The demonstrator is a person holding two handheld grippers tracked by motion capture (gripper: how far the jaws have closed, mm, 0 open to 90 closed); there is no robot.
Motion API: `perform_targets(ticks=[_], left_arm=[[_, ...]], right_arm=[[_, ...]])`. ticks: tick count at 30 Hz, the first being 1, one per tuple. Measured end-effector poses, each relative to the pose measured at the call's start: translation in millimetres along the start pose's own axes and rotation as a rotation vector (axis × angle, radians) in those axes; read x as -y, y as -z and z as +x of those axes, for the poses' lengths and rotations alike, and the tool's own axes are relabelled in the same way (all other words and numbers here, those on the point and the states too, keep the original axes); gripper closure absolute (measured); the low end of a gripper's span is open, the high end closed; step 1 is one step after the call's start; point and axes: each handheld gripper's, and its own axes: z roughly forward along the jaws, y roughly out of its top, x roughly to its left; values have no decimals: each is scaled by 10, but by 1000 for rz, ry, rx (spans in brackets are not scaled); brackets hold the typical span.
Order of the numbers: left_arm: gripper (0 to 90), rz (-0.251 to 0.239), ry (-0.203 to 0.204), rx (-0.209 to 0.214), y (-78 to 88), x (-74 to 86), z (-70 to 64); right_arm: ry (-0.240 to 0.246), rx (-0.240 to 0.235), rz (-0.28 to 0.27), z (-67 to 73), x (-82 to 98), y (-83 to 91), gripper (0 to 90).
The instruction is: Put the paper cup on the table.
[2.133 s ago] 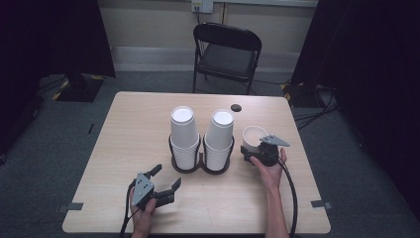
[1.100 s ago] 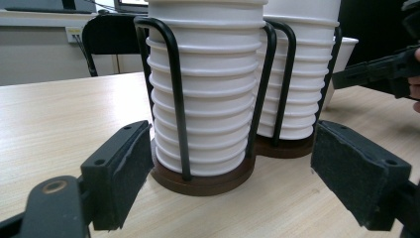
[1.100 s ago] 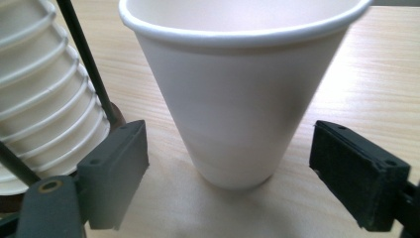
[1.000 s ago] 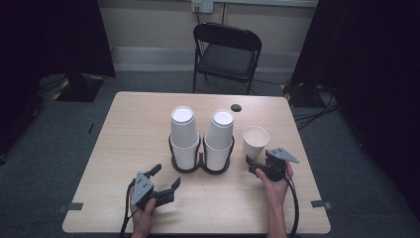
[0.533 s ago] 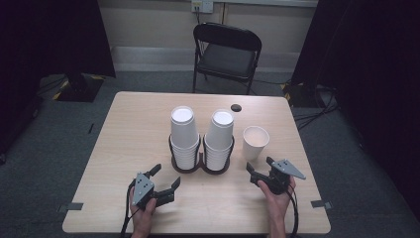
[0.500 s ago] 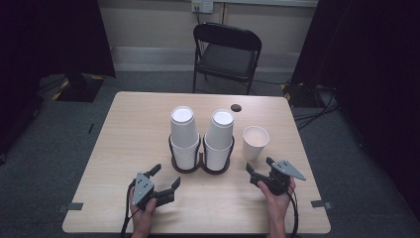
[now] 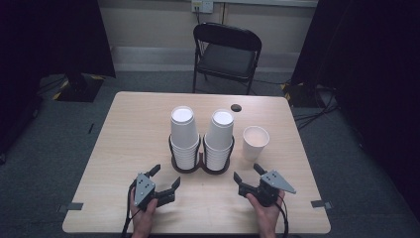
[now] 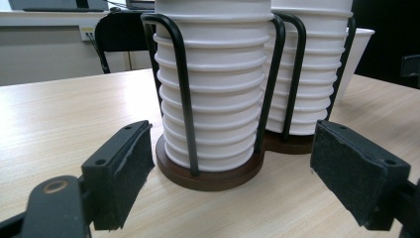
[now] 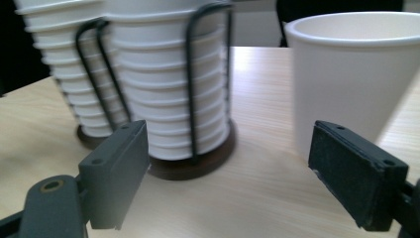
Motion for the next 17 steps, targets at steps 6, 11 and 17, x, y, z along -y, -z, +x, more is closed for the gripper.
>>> perform_targets(ticks=[6,11,17], left_arm=[[164,-1,2,4,4,1,8],[163,-4,-4,2,8,1,10],[162,-5,3,6,7,2,11]], right_arm=[[18,-35,-25,178,53,-50,156],[26,-34,-28,247,115,-89,149],[18,-33,-26,242,129,-111,139]])
